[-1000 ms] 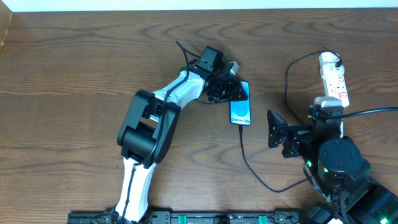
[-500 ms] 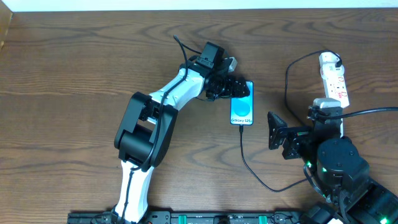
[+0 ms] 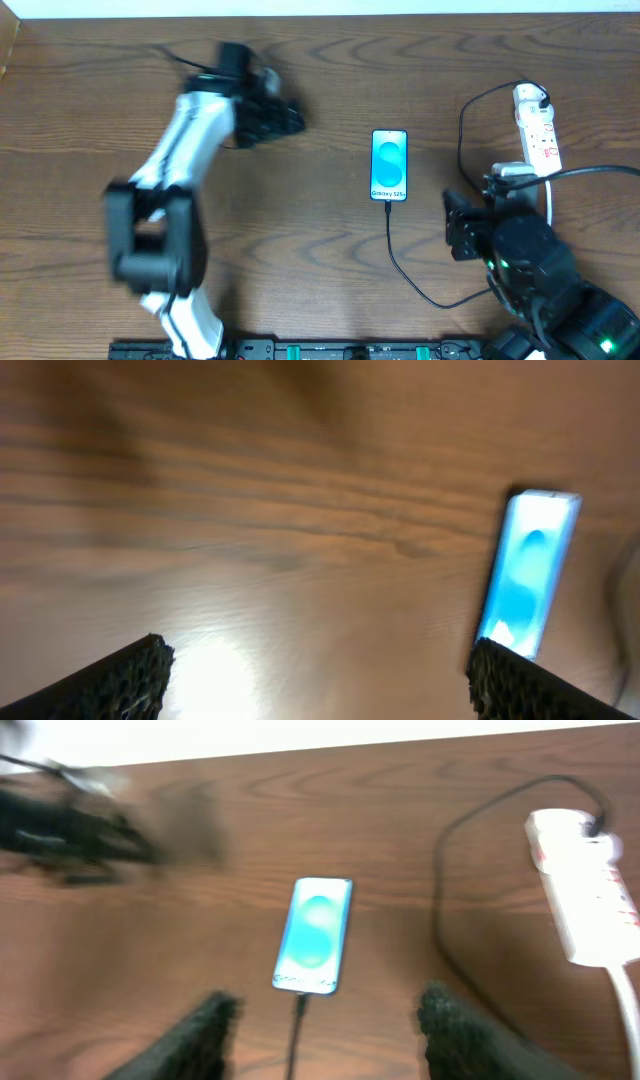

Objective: Plug charger to phone and switch on socket

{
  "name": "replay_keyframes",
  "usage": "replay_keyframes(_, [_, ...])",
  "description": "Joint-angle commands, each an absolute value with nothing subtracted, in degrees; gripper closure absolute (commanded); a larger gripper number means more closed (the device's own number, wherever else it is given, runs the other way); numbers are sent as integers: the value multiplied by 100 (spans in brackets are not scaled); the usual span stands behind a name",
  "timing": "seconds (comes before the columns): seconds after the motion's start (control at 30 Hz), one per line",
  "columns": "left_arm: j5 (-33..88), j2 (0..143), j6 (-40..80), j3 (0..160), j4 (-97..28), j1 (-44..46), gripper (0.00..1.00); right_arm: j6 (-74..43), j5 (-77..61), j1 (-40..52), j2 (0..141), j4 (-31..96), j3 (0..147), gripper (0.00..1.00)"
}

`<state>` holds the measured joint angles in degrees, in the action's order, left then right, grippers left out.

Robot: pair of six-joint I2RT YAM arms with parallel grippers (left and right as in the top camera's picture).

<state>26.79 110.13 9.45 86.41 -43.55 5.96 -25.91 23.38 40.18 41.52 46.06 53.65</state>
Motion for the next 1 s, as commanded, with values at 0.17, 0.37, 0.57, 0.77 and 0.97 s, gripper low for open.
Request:
replay_keyframes(0.17, [1669, 8182, 298, 8670, -5603, -296, 5, -3415, 3461, 3870, 5245, 4611, 5461, 95])
replay_keyframes(0.37, [974, 5942, 211, 8512, -6438, -309, 5, -4477, 2847, 2827, 6410, 4613, 5463, 99])
replay_keyframes(0.57, [416, 3968, 215, 8025, -7002, -309, 5, -4471, 1553, 1135, 6910, 4866, 5463, 99])
replay_keyframes(0.77, [-71, 2991, 215, 7870, -7776, -309, 5, -4178, 775, -314, 6969, 4860, 5579, 99])
replay_keyframes(0.97, [-69, 2749, 215, 7870, -8670, -309, 5, -3844, 646, -1326, 7537, 5019, 6045, 99])
